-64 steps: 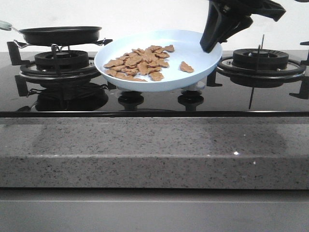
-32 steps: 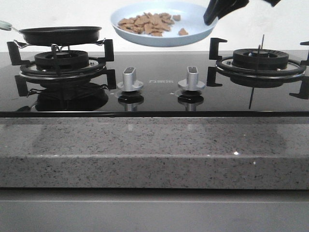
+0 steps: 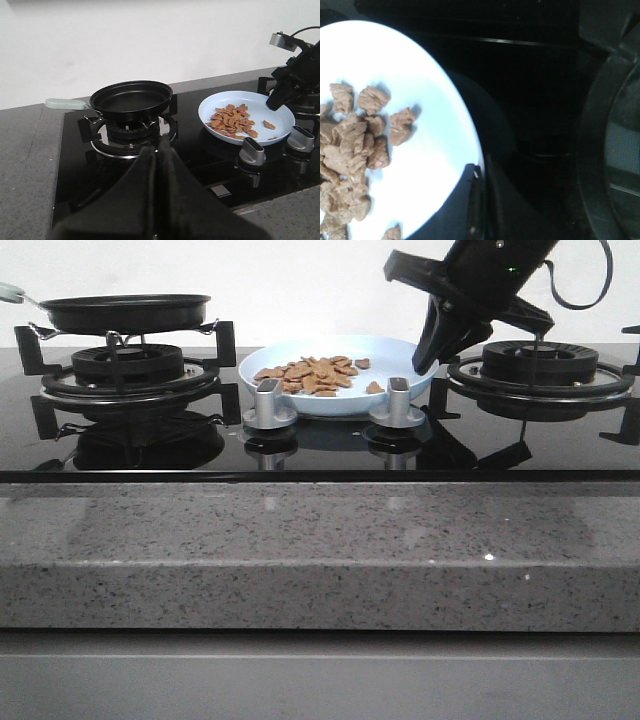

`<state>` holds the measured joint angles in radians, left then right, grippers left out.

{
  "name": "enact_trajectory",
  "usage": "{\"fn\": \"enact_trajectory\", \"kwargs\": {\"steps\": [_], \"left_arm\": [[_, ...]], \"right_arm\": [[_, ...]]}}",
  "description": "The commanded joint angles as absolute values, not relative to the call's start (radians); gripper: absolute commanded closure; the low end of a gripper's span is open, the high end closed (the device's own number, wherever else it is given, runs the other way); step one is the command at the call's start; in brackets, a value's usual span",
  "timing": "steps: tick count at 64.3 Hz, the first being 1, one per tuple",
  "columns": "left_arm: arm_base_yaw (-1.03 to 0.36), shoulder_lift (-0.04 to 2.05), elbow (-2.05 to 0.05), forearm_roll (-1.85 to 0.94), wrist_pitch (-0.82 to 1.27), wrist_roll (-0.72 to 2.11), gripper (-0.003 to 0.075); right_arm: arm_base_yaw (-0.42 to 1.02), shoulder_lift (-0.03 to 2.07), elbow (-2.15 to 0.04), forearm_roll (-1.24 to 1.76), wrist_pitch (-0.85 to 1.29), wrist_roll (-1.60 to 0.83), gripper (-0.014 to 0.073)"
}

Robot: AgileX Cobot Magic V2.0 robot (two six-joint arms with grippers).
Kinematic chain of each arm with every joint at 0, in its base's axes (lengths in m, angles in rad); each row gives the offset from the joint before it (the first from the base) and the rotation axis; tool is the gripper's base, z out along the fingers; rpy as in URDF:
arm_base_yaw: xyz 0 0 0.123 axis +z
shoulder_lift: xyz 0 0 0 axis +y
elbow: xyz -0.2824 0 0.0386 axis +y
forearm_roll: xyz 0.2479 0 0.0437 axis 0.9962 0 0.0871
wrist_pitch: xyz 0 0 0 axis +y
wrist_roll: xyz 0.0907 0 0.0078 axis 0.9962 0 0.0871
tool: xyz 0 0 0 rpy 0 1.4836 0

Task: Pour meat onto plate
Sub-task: 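Lower the meat-filled plate between the knobs with the right gripper, then open the right gripper and lift it away from the plate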

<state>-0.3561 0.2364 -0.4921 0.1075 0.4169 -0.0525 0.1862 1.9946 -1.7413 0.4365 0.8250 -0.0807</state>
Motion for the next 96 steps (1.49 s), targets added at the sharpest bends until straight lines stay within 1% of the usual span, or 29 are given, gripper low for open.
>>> {"fn": "enact_trajectory", "kwargs": {"steps": [1,9,12,21,30,33,37,42,45,48,63,69,74,82,85,87,96], "left_arm": [[-0.365,0.246,-0.517,0.111,0.335,-0.062,0.0741],[-0.365,0.246,-0.517,0.111,0.335,-0.062,0.0741],[-0.365,0.246,-0.517,0.111,0.335,-0.062,0.0741],[-0.365,0.246,-0.517,0.111,0.335,-0.062,0.0741],[-0.365,0.246,-0.517,0.111,0.335,-0.062,0.0741],[-0.365,0.246,-0.517,0.111,0.335,-0.062,0.0741],[-0.365,0.246,-0.517,0.111,0.335,-0.062,0.0741],[-0.365,0.246,-0.517,0.111,0.335,-0.062,0.0741],[-0.365,0.246,-0.517,0.111,0.335,-0.062,0.0741],[-0.365,0.246,-0.517,0.111,0.335,-0.062,0.0741],[-0.365,0.246,-0.517,0.111,0.335,-0.062,0.0741],[-0.365,0.246,-0.517,0.111,0.335,-0.062,0.0741],[-0.365,0.246,-0.517,0.111,0.335,-0.062,0.0741],[-0.365,0.246,-0.517,0.111,0.335,-0.062,0.0741],[-0.365,0.246,-0.517,0.111,0.335,-0.062,0.0741],[-0.365,0.246,-0.517,0.111,0.335,-0.062,0.0741],[-0.365,0.246,-0.517,0.111,0.335,-0.062,0.0741]], "right_arm": [[0.176,1.935,-1.779,0.452,0.803,-0.078,0.0519],[0.176,1.935,-1.779,0.425,0.809,-0.078,0.0407],[0.176,1.935,-1.779,0.423,0.809,-0.078,0.0387],[0.165,1.934,-1.799,0.418,0.820,-0.078,0.0381],[0.148,1.934,-1.879,0.417,0.895,-0.078,0.0384],[0.146,1.934,-1.909,0.416,0.924,-0.078,0.0398],[0.144,1.934,-1.953,0.414,0.966,-0.078,0.0461],[0.144,1.934,-2.000,0.403,1.009,-0.078,0.0582],[0.144,1.934,-2.023,0.392,1.032,-0.078,0.0672],[0.144,1.934,-2.039,0.389,1.050,-0.078,0.0652],[0.144,1.922,-2.048,0.381,1.078,-0.079,0.0655],[0.147,1.884,-2.036,0.310,1.065,-0.079,0.0655],[0.155,1.810,-1.977,0.240,1.025,-0.079,0.0655],[0.172,1.667,-1.795,0.186,0.904,-0.079,0.0655],[0.172,1.589,-1.702,0.175,0.840,-0.079,0.0655],[0.172,1.528,-1.604,0.173,0.781,-0.079,0.0655],[0.172,1.334,-1.322,0.171,0.584,-0.102,0.0655]]}}
